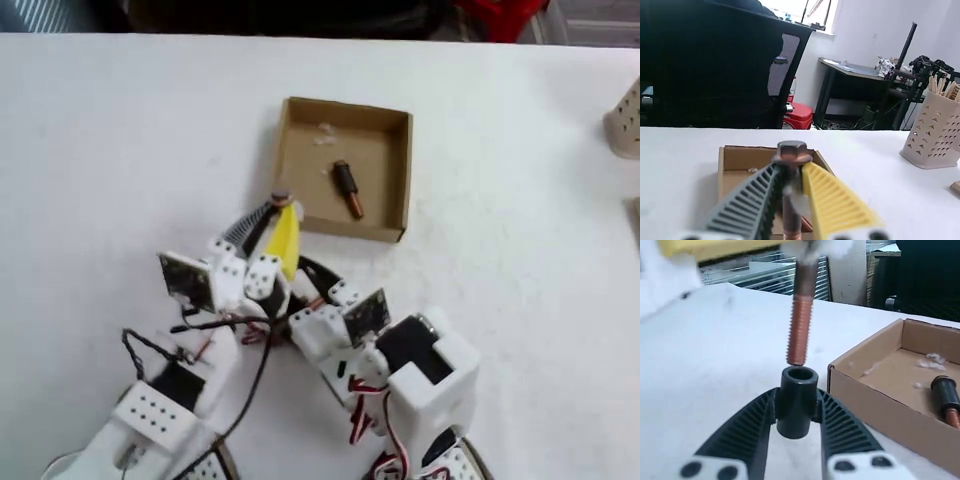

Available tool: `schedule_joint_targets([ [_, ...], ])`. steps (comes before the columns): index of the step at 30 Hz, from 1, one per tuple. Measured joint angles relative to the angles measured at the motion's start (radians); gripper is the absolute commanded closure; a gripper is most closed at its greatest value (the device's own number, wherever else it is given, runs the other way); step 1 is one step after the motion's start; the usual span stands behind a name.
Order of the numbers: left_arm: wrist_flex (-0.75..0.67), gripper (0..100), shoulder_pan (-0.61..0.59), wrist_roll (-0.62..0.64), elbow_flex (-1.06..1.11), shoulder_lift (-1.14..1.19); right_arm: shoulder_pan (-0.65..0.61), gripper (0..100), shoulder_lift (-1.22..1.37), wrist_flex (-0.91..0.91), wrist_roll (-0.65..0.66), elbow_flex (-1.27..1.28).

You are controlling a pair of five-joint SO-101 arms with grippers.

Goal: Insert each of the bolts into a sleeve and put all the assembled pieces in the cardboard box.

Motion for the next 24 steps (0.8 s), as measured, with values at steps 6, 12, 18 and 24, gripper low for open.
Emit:
schedule_joint_targets([
  [6, -0.002, 98, 0.0, 0.0, 0.005, 0.0, 0.0, 98.1, 0.0, 0.0, 0.0, 0.0],
  [12, -0.002, 98, 0.0, 0.0, 0.005, 0.0, 0.0, 98.1, 0.0, 0.0, 0.0, 0.0],
  [18, -0.002, 98, 0.0, 0.0, 0.014, 0.0, 0.0, 98.1, 0.0, 0.0, 0.0, 0.0],
  [24, 0.014, 98, 0.0, 0.0, 0.014, 0.0, 0.0, 98.2, 0.0, 0.0, 0.0, 0.0],
])
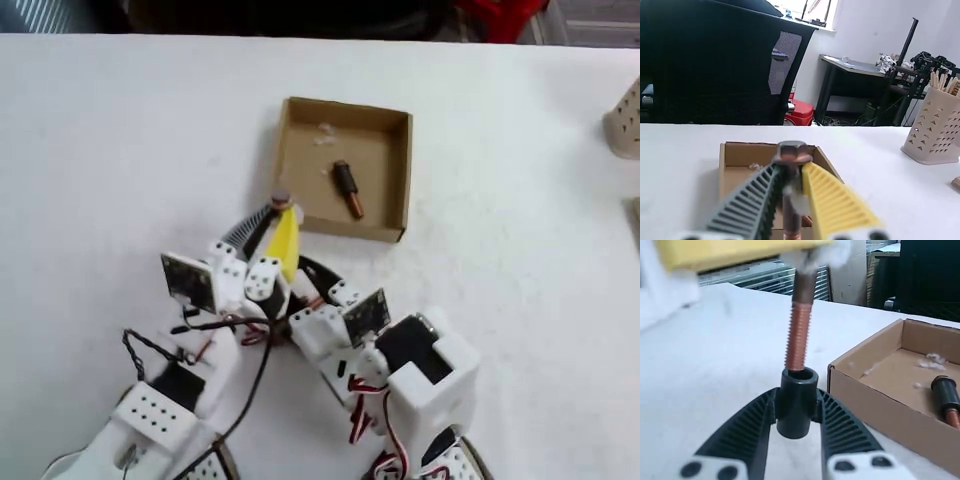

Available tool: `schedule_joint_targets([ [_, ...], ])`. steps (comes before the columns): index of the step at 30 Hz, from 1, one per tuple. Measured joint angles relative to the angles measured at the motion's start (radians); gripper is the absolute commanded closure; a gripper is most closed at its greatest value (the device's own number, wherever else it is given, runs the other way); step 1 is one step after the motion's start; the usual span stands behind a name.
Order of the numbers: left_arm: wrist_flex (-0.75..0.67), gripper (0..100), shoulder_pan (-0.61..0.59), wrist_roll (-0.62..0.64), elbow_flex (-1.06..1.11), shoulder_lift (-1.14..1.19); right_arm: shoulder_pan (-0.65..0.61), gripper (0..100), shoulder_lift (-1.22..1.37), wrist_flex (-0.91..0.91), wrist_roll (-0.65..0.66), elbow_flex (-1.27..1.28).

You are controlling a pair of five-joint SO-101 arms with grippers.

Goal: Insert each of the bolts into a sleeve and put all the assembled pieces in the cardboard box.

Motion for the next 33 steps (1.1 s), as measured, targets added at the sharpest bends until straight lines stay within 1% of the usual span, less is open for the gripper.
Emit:
schedule_joint_targets([
  [2, 0.014, 98, 0.0, -0.005, 0.0, 0.0, 0.0, 98.2, 0.0, 0.0, 0.0, 0.0],
  [7, 0.034, 98, 0.005, -0.078, 0.0, 0.0, -0.003, 98.2, 0.0, 0.0, 0.0, 0.0],
  [29, 0.051, 98, 0.023, -0.086, -0.012, -0.002, -0.005, 98.2, 0.002, 0.0, 0.0, 0.0],
  [33, 0.046, 98, 0.023, -0.086, -0.072, 0.114, -0.005, 98.2, 0.0, 0.0, 0.0, 0.0],
])
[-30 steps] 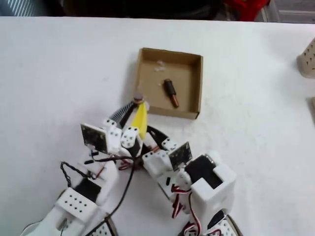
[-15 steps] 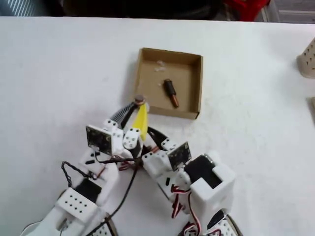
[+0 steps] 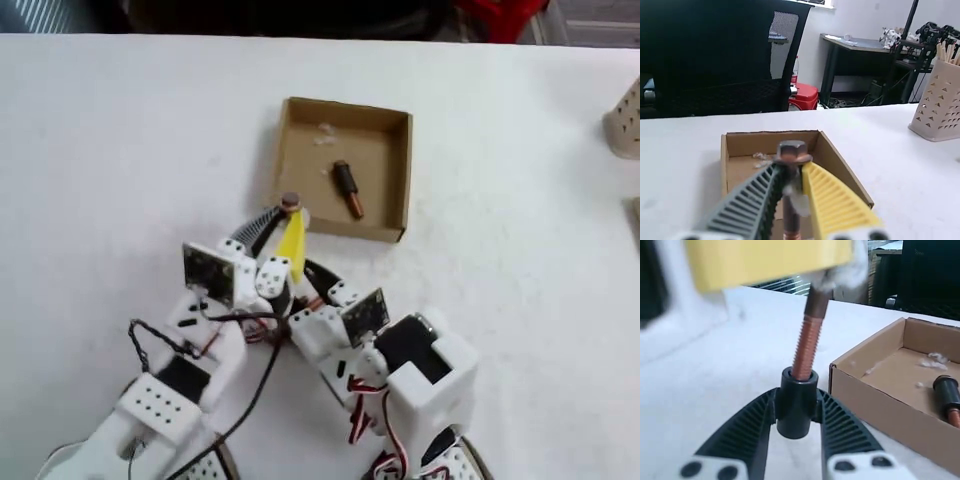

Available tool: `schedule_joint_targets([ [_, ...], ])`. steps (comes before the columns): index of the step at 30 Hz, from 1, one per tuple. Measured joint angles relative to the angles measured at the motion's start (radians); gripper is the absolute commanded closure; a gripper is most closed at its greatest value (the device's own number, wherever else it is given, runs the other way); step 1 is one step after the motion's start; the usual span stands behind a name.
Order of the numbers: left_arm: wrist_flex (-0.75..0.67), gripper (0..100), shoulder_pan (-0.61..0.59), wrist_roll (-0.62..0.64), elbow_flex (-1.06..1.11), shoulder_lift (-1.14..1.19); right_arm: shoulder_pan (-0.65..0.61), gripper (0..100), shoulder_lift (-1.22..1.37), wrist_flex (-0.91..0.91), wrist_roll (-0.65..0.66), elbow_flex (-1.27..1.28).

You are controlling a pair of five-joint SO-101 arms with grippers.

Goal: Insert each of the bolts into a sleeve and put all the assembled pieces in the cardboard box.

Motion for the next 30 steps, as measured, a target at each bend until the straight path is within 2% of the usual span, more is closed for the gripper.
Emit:
schedule_joint_targets([
  [6, -0.183, 98, 0.0, 0.0, -0.011, 0.222, 0.006, 98.2, 0.002, 0.0, 0.0, 0.0],
  [12, -0.21, 98, -0.002, 0.0, -0.008, 0.247, 0.006, 98.2, 0.002, 0.0, 0.0, 0.0],
  [18, -0.21, 98, -0.002, 0.0, 0.057, 0.158, 0.006, 98.2, 0.002, 0.0, 0.0, 0.0],
  [21, -0.163, 98, -0.002, -0.002, 0.063, 0.106, 0.005, 98.2, 0.002, 0.0, 0.0, 0.0],
  [30, 0.106, 98, -0.002, 0.002, 0.068, -0.071, 0.014, 98.2, 0.0, 0.0, 0.0, 0.0],
])
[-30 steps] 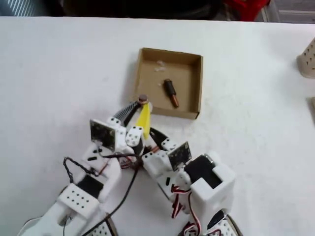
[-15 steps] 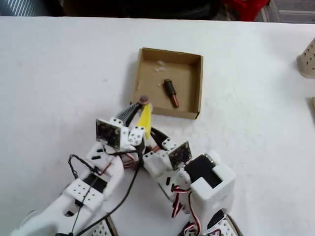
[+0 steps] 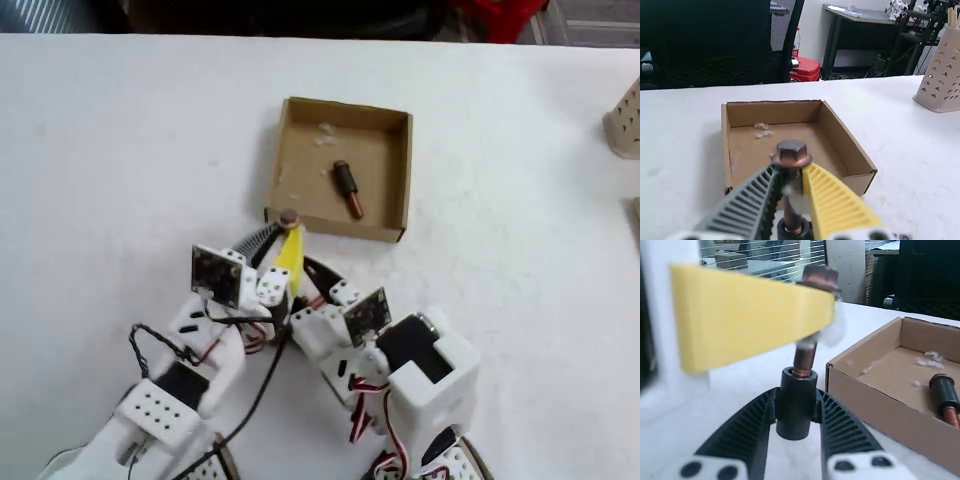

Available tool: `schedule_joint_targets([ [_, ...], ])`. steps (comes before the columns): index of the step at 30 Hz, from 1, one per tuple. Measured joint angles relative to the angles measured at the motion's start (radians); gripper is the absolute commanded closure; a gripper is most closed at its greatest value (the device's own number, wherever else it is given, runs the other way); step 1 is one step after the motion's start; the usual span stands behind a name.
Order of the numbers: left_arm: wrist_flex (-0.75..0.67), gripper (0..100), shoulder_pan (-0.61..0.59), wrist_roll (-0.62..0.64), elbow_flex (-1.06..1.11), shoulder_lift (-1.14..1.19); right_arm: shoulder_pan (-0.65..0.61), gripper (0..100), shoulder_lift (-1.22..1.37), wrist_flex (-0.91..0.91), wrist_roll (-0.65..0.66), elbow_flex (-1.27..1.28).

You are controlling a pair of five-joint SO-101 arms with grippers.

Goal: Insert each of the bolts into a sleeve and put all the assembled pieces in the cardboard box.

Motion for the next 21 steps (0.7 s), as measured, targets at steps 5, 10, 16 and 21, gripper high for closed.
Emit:
schedule_joint_targets([
  [5, 0.149, 98, 0.003, 0.002, 0.008, -0.084, 0.012, 98.2, 0.0, 0.0, 0.0, 0.0],
  [10, 0.226, 98, 0.003, 0.002, 0.009, -0.127, 0.012, 98.2, 0.0, 0.0, 0.0, 0.0],
  [16, 0.321, 98, 0.003, 0.002, 0.009, -0.129, 0.012, 98.2, 0.0, 0.0, 0.0, 0.0],
  [21, 0.385, 98, 0.002, 0.002, 0.009, -0.138, 0.012, 98.2, 0.0, 0.0, 0.0, 0.0],
])
